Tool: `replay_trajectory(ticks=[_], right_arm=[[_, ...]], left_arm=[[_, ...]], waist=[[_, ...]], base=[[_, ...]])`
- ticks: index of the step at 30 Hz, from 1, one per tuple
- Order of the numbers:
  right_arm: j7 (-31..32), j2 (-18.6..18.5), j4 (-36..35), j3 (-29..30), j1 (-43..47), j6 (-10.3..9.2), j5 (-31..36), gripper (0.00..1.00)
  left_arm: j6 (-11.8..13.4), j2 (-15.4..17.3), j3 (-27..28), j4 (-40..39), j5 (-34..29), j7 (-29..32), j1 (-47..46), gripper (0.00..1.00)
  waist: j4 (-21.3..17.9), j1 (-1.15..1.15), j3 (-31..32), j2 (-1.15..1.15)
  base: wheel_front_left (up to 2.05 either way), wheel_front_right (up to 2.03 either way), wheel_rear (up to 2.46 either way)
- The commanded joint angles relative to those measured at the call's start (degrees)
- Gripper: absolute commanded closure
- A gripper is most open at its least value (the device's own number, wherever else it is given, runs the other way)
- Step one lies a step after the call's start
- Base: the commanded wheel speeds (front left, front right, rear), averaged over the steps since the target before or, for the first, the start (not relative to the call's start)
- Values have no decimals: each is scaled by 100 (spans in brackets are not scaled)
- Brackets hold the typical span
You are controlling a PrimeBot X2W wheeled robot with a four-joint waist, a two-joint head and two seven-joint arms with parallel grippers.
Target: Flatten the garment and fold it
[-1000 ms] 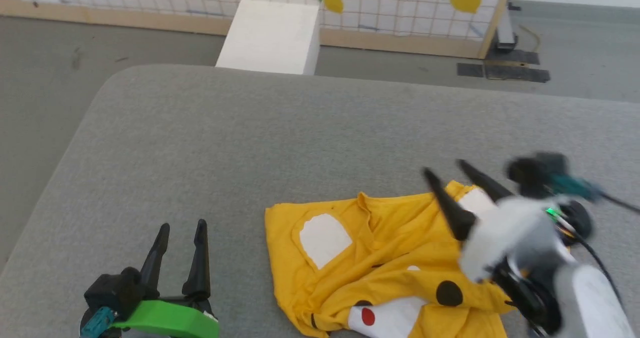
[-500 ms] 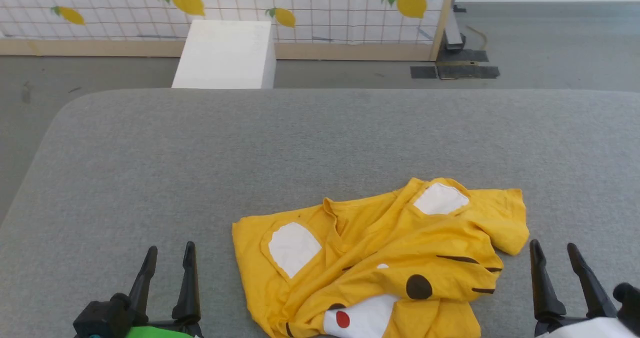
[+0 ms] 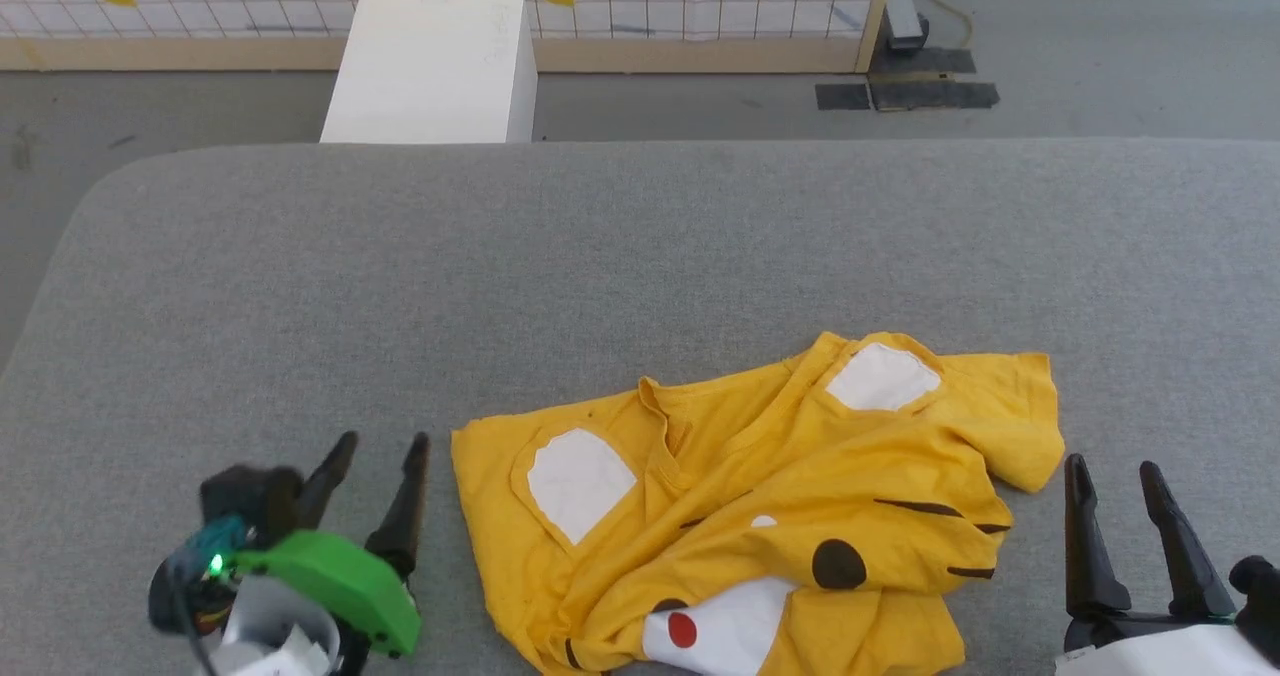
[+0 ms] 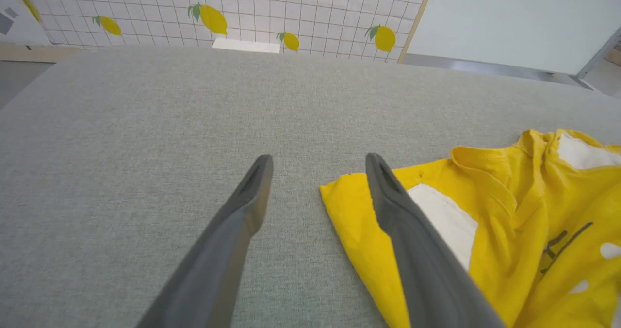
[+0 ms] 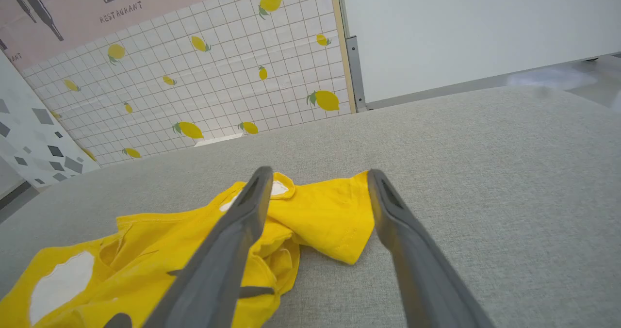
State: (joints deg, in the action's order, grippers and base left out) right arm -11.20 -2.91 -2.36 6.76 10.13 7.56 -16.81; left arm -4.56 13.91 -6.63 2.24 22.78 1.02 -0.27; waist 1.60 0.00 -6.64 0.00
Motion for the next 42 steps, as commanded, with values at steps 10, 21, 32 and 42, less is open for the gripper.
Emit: replay_trajectory(ticks=[10, 21, 32, 42], right_arm=[[-66, 3, 8, -143, -302, -8, 47, 0], [-146, 3, -35, -41, -491, -8, 125, 0], [-208, 3, -13, 217, -546, -8, 132, 0], [-139, 3, -4, 153, -535, -8, 164, 0]], left_arm=[[-223, 214, -601, 1231, 511, 1691, -1215, 0], [-276, 92, -963, 2226, 913, 1979, -1576, 100], [471, 685, -698, 1810, -48, 617, -2265, 100], [504, 212, -1836, 848, -840, 556, -2357, 100]], waist=[[-10, 0, -428, 0], [-254, 0, -594, 0], [-260, 0, -514, 0], [-104, 0, -479, 0]], base=[[0, 0, 0], [0, 0, 0], [0, 0, 0], [0, 0, 0]])
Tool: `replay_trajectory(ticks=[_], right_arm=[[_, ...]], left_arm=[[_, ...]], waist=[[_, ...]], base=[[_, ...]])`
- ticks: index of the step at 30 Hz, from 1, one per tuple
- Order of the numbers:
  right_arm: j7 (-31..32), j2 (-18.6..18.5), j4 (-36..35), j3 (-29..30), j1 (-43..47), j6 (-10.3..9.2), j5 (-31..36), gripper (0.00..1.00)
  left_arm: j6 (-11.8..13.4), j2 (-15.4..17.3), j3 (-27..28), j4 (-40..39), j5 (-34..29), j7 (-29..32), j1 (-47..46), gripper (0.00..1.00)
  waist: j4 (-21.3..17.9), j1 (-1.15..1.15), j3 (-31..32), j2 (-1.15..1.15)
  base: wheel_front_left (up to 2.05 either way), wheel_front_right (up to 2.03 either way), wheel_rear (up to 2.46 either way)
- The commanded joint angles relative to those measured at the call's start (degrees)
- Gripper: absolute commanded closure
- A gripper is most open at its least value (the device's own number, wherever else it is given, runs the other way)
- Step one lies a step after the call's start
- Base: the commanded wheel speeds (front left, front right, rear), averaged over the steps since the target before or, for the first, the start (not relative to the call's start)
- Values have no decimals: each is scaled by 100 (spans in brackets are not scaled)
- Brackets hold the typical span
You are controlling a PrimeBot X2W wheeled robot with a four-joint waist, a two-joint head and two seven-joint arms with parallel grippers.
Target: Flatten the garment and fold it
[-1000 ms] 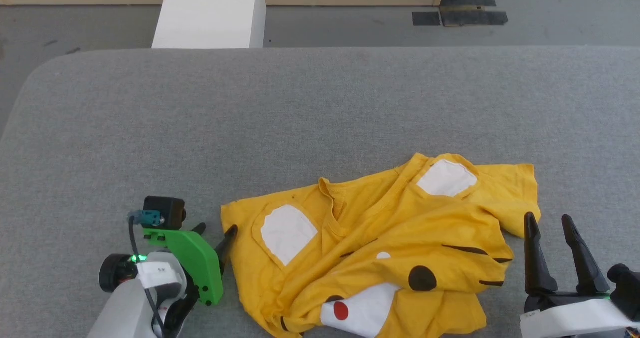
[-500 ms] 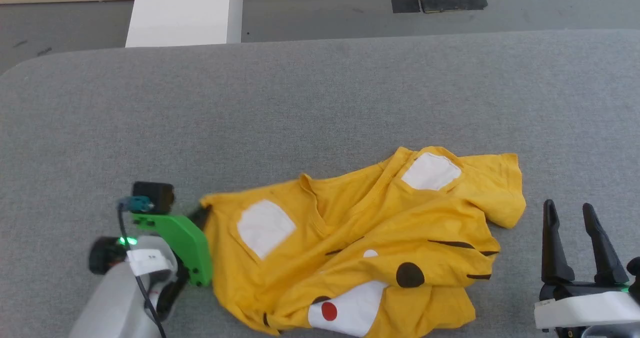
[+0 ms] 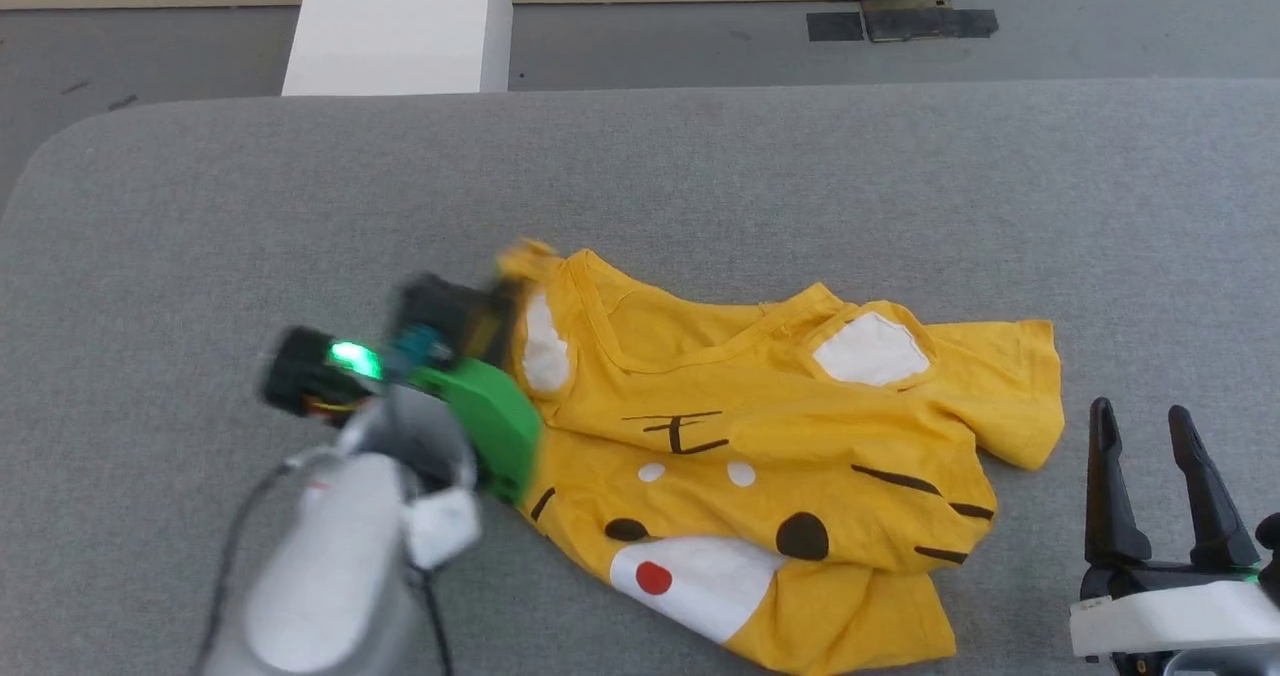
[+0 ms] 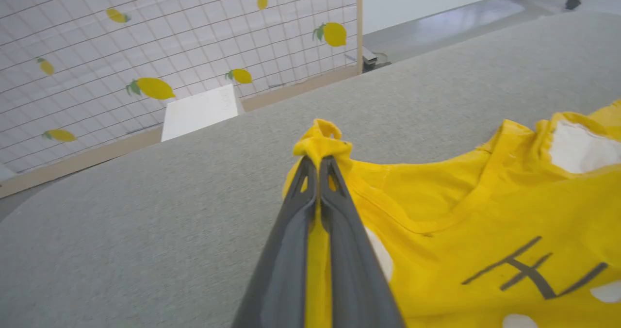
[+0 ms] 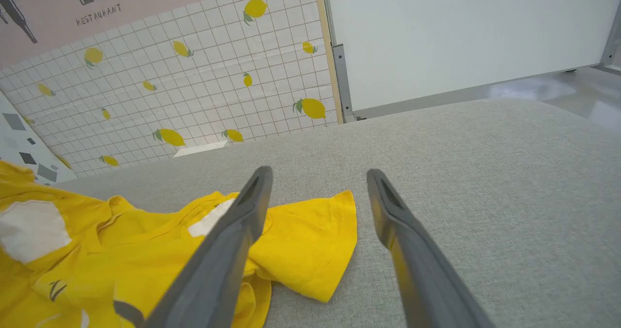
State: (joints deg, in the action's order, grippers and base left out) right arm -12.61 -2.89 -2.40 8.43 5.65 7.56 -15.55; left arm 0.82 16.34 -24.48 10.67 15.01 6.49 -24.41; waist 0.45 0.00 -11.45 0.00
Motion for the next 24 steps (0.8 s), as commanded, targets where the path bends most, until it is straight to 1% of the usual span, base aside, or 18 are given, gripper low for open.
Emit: replay_trajectory(ticks=[1, 2, 3, 4, 5, 9, 12, 16, 20, 24], right_arm=[[7, 2, 6, -32, -91, -8, 35, 0], [11, 2, 13, -49, -95, -8, 30, 0], [18, 2, 24, -75, -102, -8, 24, 0], [23, 2, 32, -93, -107, -8, 23, 0], [31, 2, 45, -116, -114, -8, 23, 0], [43, 2, 65, -134, -112, -8, 25, 0], [37, 2, 79, -83, -66, -8, 36, 0], [52, 2, 116, -70, 1, -8, 35, 0], [73, 2, 123, -86, 32, -8, 36, 0], [97, 2, 102, -99, 42, -8, 43, 0]], left_arm=[[-103, -163, -257, 28, -83, 58, 138, 100], [-146, -286, -383, 86, -42, 110, 224, 100], [-182, -372, -548, 196, -68, 178, 312, 93], [-181, -429, -646, 309, -89, 231, 375, 53], [-184, -526, -717, 461, -41, 280, 464, 0], [-195, -703, -759, 773, 125, 198, 615, 0], [-211, -679, -668, 776, 253, 132, 649, 0], [-211, -500, -443, 546, 468, 198, 697, 0], [-177, -337, -186, 167, 752, 423, 783, 0], [-23, -66, 160, -131, 934, 621, 822, 0]], waist=[[18, 0, 6, 0], [20, 0, 10, 0], [17, 0, 15, 0], [14, 0, 18, 0], [4, 0, 26, 0], [-32, 0, 54, 0], [-11, 0, 108, 0], [29, 0, 207, 0], [75, 0, 275, 0], [111, 0, 290, 0]], base=[[0, 0, 0], [0, 0, 0], [0, 0, 0], [0, 0, 0], [0, 0, 0], [0, 0, 0], [0, 0, 0], [0, 0, 0], [0, 0, 0], [0, 0, 0]])
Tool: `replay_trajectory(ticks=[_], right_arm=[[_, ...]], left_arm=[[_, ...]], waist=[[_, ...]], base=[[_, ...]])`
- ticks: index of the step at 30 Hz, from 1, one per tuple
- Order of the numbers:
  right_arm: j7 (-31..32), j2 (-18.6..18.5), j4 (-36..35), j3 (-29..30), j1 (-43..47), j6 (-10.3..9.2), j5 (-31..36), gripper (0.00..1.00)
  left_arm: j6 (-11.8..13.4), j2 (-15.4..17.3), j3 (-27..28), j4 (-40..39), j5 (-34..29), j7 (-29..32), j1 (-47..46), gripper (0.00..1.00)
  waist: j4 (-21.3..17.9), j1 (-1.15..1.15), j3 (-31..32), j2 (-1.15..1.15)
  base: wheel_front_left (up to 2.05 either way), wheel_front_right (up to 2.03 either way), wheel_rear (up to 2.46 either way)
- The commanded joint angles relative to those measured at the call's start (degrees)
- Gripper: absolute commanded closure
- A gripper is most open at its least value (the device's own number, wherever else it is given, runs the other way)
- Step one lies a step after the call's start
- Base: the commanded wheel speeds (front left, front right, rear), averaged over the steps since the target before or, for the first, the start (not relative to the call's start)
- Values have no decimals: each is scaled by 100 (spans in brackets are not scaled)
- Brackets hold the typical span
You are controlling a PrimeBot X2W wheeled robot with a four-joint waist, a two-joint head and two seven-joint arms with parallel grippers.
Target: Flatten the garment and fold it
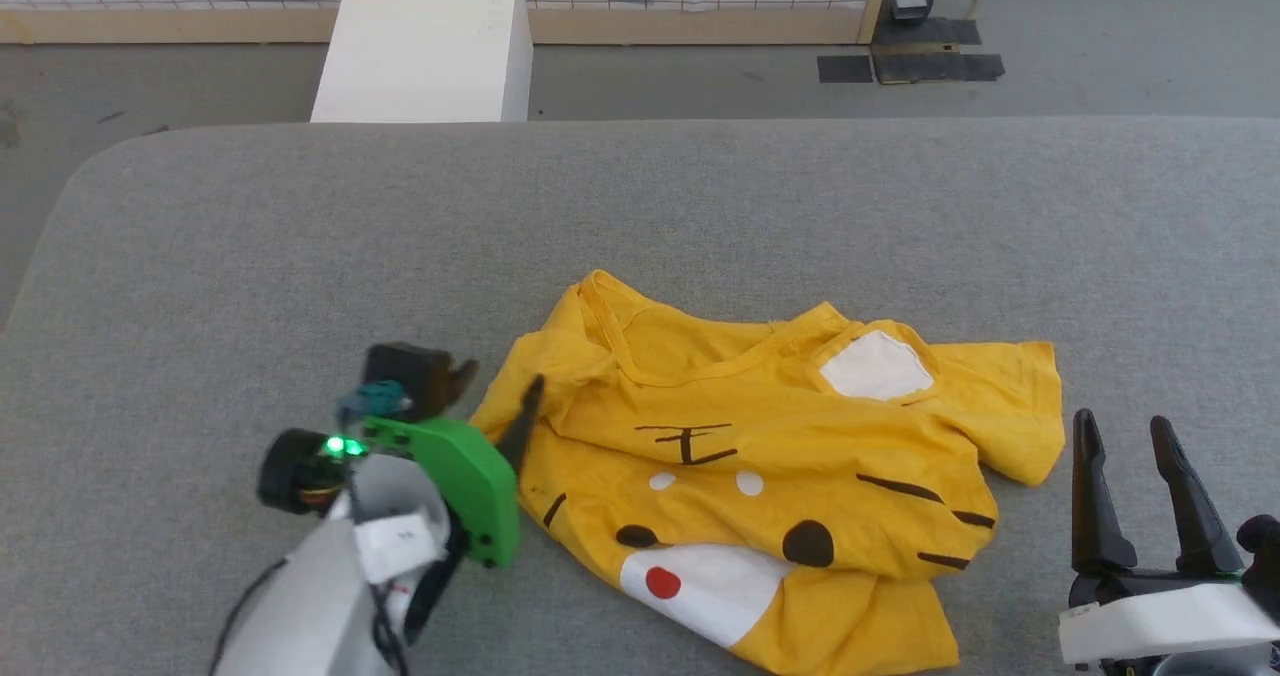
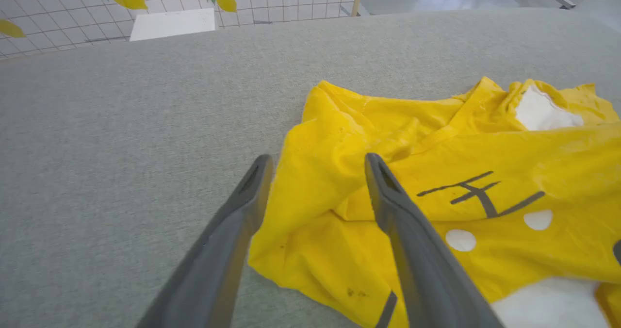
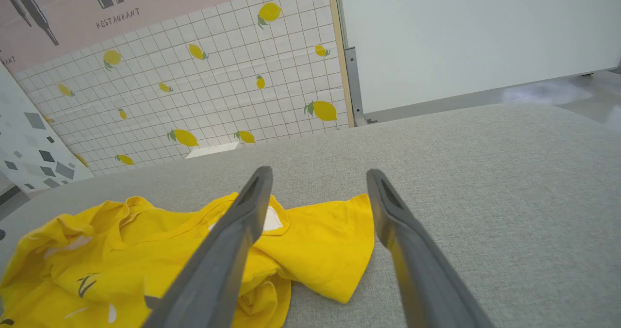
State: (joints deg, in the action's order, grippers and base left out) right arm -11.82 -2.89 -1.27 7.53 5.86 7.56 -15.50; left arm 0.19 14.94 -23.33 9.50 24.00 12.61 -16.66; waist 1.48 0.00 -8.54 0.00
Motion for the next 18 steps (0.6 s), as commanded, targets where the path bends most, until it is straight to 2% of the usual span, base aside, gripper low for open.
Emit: replay_trajectory(ticks=[1, 5, 7, 9, 14, 18], right_arm=[[22, 2, -18, -10, 21, -8, 38, 0], [50, 2, -69, -48, -7, -8, 60, 0], [71, 2, -101, -71, -35, -8, 76, 0], [96, 2, -136, -56, -62, -8, 102, 0], [146, 2, -182, -19, -94, -8, 133, 0], [160, 2, -201, -40, -111, -8, 130, 0]], left_arm=[[69, 100, 130, -14, 103, 32, 48, 0], [145, 242, 399, 312, 265, 94, -49, 0], [60, 248, 424, 560, 378, 167, -118, 0], [-45, 115, 508, 779, 667, 246, -197, 0], [-246, -36, 445, 1171, 891, 414, -427, 0], [-249, -53, 328, 1574, 879, 641, -539, 0]], waist=[[13, 0, -5, 0], [-7, 0, -76, 0], [-44, 0, -124, 0], [-84, 0, -180, 0], [-173, 0, -249, 0], [-266, 0, -268, 0]], base=[[0, 0, 0], [0, 0, 0], [0, 0, 0], [0, 0, 0], [0, 0, 0], [0, 0, 0]])
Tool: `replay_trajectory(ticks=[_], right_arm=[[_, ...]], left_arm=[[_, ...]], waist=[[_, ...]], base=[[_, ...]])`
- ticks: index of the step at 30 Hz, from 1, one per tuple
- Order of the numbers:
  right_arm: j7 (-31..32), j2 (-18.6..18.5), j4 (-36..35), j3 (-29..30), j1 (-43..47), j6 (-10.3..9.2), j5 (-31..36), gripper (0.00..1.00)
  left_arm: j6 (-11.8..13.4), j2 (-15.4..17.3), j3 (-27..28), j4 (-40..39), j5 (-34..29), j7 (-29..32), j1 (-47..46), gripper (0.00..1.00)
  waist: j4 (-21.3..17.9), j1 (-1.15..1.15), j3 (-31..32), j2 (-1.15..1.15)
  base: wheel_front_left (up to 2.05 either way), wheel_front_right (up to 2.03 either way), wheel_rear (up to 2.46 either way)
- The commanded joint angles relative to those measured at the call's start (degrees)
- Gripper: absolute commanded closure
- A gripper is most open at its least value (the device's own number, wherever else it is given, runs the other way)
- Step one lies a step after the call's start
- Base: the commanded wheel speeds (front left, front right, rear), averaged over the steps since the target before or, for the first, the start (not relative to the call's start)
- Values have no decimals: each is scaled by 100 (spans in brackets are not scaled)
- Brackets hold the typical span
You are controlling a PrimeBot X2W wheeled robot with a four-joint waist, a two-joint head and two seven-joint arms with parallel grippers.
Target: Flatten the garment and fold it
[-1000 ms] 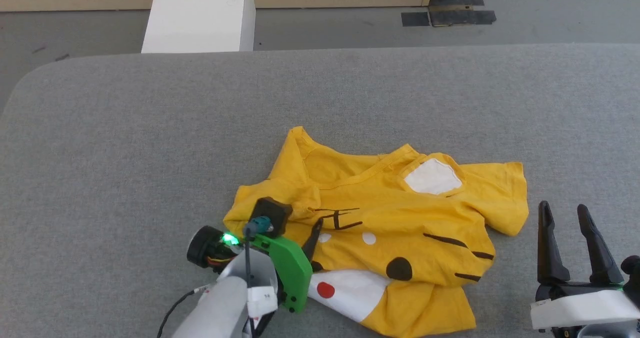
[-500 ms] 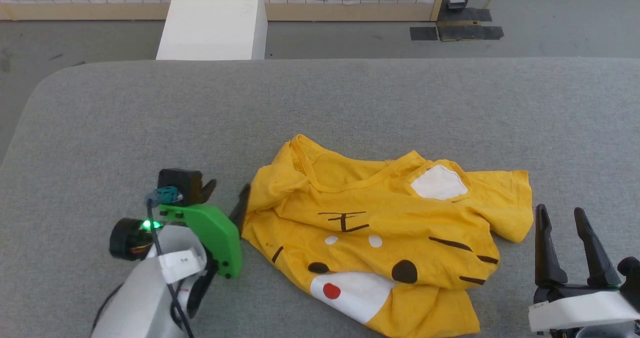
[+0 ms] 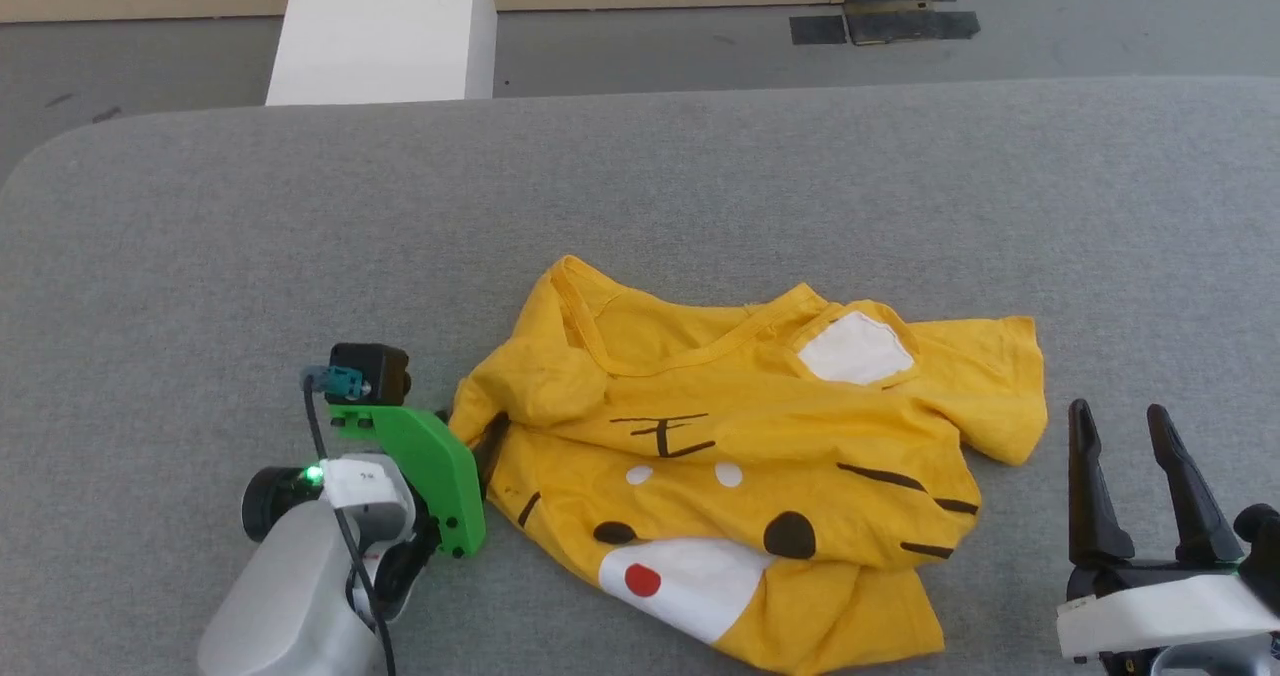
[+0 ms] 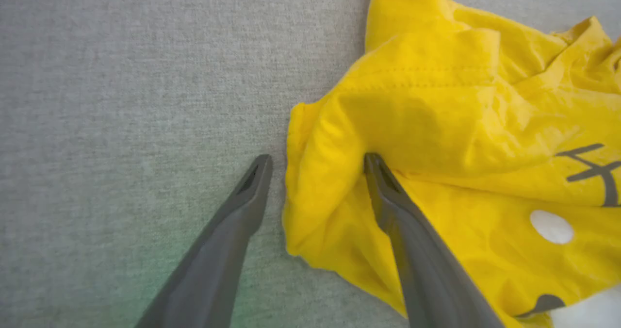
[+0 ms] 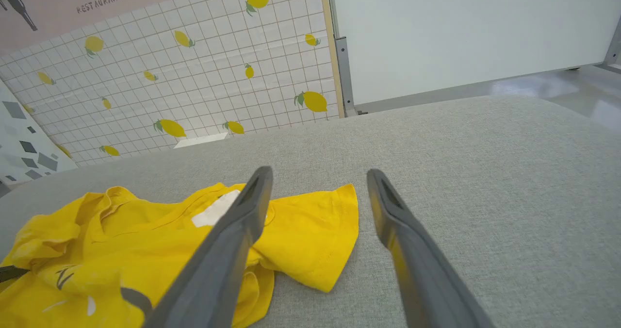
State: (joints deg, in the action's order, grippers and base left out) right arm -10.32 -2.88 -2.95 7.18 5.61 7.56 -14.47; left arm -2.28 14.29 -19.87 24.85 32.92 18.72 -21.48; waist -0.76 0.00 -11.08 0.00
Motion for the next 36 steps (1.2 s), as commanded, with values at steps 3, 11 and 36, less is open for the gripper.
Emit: replay_trajectory(ticks=[3, 11, 36], right_arm=[[1, 1, -39, -13, -94, -8, 14, 0], [-51, 1, -36, 26, -67, -8, -17, 0], [195, 1, -13, 14, -71, -8, 74, 0]], left_arm=[[26, 12, -53, 294, -12, 135, -106, 0], [14, -15, 164, 322, 75, -509, -193, 100], [1109, -183, 1554, -1638, 631, -2272, 1872, 0]], waist=[[-100, 0, -26, 0], [-135, 0, -73, 0], [509, 0, 102, 0]], base=[[0, 0, 0], [0, 0, 0], [0, 0, 0]])
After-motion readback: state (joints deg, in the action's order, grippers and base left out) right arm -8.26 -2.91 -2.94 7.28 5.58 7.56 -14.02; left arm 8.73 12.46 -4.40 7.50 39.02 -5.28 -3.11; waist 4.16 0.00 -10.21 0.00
